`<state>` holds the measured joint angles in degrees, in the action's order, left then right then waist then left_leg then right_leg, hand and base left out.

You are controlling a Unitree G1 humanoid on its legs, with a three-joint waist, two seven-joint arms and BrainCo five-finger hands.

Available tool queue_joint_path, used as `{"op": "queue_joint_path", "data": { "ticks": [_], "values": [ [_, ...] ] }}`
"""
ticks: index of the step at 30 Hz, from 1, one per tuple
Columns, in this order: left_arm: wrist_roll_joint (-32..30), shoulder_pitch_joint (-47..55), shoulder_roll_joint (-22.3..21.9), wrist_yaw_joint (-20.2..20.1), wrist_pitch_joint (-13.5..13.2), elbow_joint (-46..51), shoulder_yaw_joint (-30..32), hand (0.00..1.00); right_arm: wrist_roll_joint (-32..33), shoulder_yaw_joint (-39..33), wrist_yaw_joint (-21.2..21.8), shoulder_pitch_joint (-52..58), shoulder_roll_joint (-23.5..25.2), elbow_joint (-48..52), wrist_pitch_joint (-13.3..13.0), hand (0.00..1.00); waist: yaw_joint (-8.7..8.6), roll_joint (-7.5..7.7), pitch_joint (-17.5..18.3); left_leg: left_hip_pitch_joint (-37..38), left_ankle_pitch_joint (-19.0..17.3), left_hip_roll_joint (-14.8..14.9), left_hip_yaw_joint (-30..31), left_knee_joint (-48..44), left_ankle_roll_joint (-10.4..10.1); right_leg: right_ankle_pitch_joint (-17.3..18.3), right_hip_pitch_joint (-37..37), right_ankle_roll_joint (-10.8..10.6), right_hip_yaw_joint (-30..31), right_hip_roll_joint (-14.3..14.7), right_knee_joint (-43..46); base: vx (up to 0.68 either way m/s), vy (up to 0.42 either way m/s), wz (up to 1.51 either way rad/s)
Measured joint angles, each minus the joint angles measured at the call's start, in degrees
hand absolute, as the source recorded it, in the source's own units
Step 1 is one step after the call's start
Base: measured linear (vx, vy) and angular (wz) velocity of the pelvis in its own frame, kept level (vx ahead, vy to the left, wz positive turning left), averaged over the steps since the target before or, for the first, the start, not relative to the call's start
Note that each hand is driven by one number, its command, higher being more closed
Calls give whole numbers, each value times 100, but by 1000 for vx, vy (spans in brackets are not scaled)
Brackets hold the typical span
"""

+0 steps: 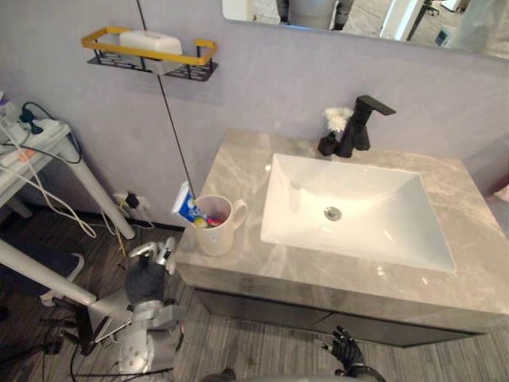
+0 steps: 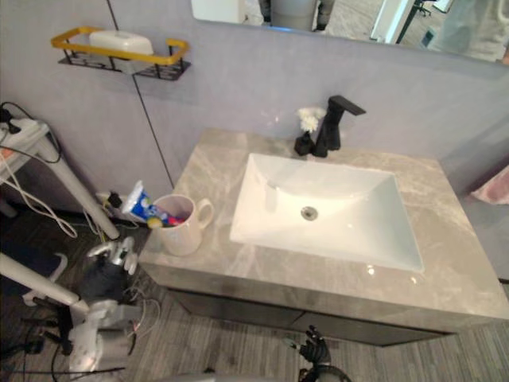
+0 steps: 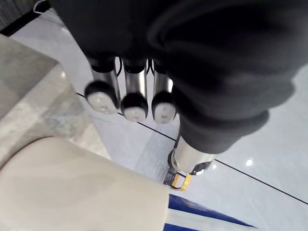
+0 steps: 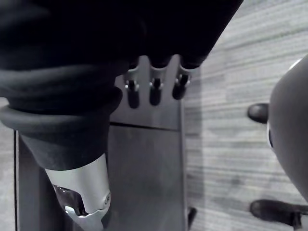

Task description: Organize washtable

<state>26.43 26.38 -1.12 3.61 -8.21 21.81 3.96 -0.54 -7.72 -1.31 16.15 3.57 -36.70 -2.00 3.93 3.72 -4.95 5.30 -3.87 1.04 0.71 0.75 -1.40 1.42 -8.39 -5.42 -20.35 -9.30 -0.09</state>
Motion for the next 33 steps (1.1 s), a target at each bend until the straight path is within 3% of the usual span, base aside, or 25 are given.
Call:
{"op": "queue_joint_path", "data": {
  "ticks": [5,22,30,33],
  "values": [
    [0,13,-32,0,47,-183,-45,100,3,137,-1,6,4,4,0,0,6,24,19,-80,-82,-5,-20,-130,-13,42,8,-62,-17,-55,10,-6,-2,-1],
    [59,-177,189,-145,135,-418,-1151,100,2,207,-89,134,12,160,0,0,9,120,152,-110,-134,-8,-117,-220,17,62,54,-87,24,-68,17,1,1,-1],
    [46,-494,363,-131,146,-797,-1543,100,-2,358,-124,216,-135,24,1,0,-23,-32,243,-87,-131,-8,-249,-250,-1,62,90,-87,158,-34,-27,-35,-11,-10],
    [40,-560,374,-107,147,-927,-1559,100,-4,427,-123,207,-160,-74,4,0,-29,-76,334,-45,41,-3,-247,0,-12,59,174,-83,155,-8,-42,-47,-28,0]
  ]
}}
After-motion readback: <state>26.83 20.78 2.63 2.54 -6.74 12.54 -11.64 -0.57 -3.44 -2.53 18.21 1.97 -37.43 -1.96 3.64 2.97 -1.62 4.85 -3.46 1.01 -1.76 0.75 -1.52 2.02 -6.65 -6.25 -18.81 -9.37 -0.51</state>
